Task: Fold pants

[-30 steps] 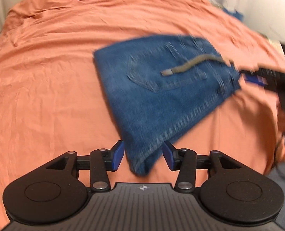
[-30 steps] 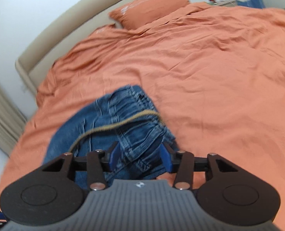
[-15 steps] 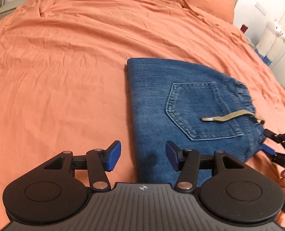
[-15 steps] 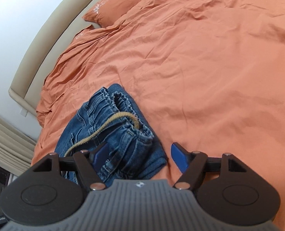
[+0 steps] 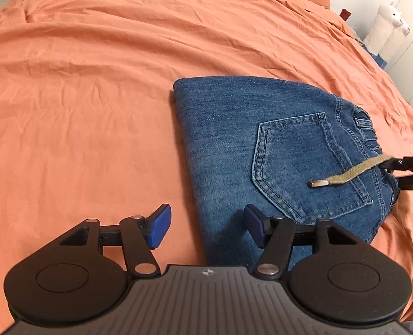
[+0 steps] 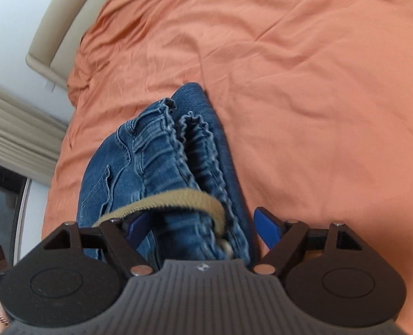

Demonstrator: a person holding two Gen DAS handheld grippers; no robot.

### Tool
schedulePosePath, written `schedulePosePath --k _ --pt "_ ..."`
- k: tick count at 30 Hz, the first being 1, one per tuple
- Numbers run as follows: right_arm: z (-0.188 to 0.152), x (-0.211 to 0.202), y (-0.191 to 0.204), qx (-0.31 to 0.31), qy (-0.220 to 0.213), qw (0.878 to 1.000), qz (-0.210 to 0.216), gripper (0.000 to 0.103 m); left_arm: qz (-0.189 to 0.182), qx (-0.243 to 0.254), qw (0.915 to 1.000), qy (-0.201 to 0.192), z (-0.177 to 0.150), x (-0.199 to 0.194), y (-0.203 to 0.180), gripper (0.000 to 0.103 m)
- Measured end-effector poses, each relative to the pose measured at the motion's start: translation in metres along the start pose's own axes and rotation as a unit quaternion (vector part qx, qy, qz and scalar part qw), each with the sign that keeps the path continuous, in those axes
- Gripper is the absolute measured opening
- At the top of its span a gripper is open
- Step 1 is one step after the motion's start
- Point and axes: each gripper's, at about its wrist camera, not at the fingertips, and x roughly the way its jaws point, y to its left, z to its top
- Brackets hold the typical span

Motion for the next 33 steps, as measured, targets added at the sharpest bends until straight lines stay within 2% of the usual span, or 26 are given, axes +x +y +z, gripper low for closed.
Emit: schedulePosePath --k 5,10,11,14,15,16,17,22,26,30,33 --pt "0.020 0.017 0.000 -0.028 0.025 0.999 0.010 0.074 -0.053 -0.029 0.9982 0.002 0.003 0.016 0.017 0.072" --pt "0.028 0.023 -0.018 0.006 0.037 0.998 0.048 0.074 -0.115 -0.081 0.9899 -0.014 -0.007 0.031 0.036 0.072" --pt "0.029 0.023 -0.020 0.010 0.039 0.998 0.052 0.068 -0.123 -0.089 0.9883 -0.015 -0.008 0.033 0.038 0.072" --pt "0.029 0.022 -0.020 0.015 0.046 0.997 0.061 0.060 -0.153 -0.114 0.9815 -0.016 -0.013 0.036 0.046 0.059" --pt "0.028 0.022 -0.020 0.016 0.045 0.997 0.061 0.058 -0.165 -0.123 0.9785 -0.013 -0.013 0.037 0.048 0.045" --pt "0.027 0.022 -0.019 0.016 0.042 0.997 0.060 0.055 -0.175 -0.133 0.9756 -0.011 -0.012 0.038 0.049 0.036" --pt "0.025 0.022 -0.017 0.014 0.039 0.997 0.058 0.050 -0.174 -0.137 0.9750 -0.011 -0.012 0.039 0.048 0.035" --pt "0.018 0.010 0.010 -0.024 0.007 1.000 0.011 0.035 -0.132 -0.104 0.9852 -0.033 -0.009 0.025 0.029 0.011" --pt "0.015 -0.006 0.040 -0.058 -0.008 0.998 -0.031 0.022 -0.101 -0.090 0.9899 -0.045 -0.004 0.009 0.013 0.007" --pt "0.012 -0.018 0.078 -0.095 -0.020 0.993 -0.074 0.019 -0.087 -0.072 0.9918 -0.061 0.000 -0.016 0.005 0.006" --pt "0.004 -0.033 0.104 -0.105 -0.030 0.992 -0.056 0.016 -0.083 -0.049 0.9926 -0.075 0.003 -0.041 0.004 0.006"
